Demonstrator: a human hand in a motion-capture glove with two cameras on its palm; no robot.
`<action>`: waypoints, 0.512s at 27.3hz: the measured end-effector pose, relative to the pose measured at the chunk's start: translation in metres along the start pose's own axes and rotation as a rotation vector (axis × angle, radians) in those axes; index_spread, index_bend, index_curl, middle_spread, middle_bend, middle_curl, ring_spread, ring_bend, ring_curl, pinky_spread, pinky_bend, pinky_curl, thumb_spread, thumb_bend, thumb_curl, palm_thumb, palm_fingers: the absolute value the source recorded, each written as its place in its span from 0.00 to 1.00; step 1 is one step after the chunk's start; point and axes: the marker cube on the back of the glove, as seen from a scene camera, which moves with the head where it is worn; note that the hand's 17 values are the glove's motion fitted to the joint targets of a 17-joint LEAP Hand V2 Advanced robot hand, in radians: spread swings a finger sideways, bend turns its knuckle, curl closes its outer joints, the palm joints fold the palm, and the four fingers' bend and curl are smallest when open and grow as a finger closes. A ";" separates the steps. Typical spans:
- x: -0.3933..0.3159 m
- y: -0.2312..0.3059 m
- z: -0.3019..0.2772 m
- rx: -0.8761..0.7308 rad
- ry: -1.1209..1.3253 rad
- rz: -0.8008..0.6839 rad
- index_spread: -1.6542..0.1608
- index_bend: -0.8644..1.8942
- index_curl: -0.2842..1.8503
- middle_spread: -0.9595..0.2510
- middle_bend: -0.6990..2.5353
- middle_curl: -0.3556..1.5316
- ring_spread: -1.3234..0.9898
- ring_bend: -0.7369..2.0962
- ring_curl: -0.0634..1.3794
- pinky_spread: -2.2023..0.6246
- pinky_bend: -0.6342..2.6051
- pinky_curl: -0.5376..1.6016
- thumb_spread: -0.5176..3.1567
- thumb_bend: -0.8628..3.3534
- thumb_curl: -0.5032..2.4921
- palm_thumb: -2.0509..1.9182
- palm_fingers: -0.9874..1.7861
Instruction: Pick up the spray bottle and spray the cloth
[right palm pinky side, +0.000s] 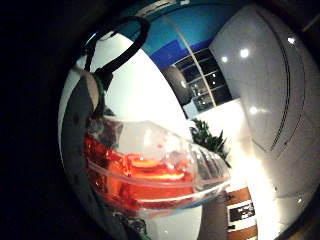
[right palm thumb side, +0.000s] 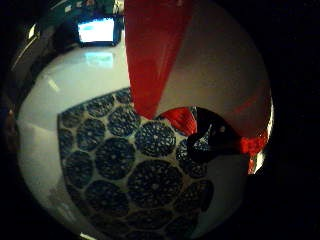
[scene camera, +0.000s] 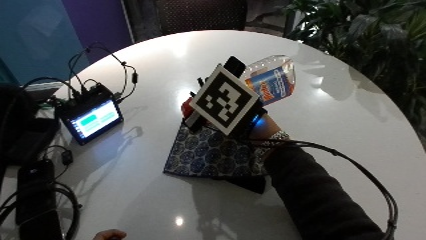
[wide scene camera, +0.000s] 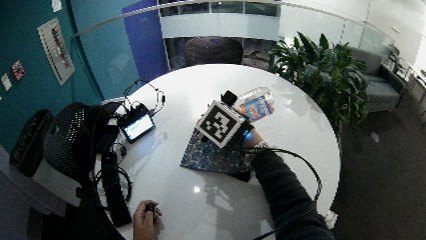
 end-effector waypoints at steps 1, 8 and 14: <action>0.000 -0.004 -0.007 0.028 -0.017 0.016 0.76 0.37 0.35 0.63 0.37 0.47 0.49 0.47 0.38 0.69 0.31 0.45 0.45 0.20 0.32 0.74 0.79; -0.010 -0.035 -0.059 0.201 -0.253 0.147 0.76 0.37 0.35 0.63 0.36 0.47 0.49 0.48 0.38 0.69 0.31 0.45 0.45 0.20 0.32 0.74 0.80; -0.027 -0.055 -0.087 0.289 -0.442 0.206 0.76 0.37 0.35 0.63 0.36 0.47 0.49 0.48 0.39 0.68 0.32 0.45 0.44 0.20 0.33 0.74 0.81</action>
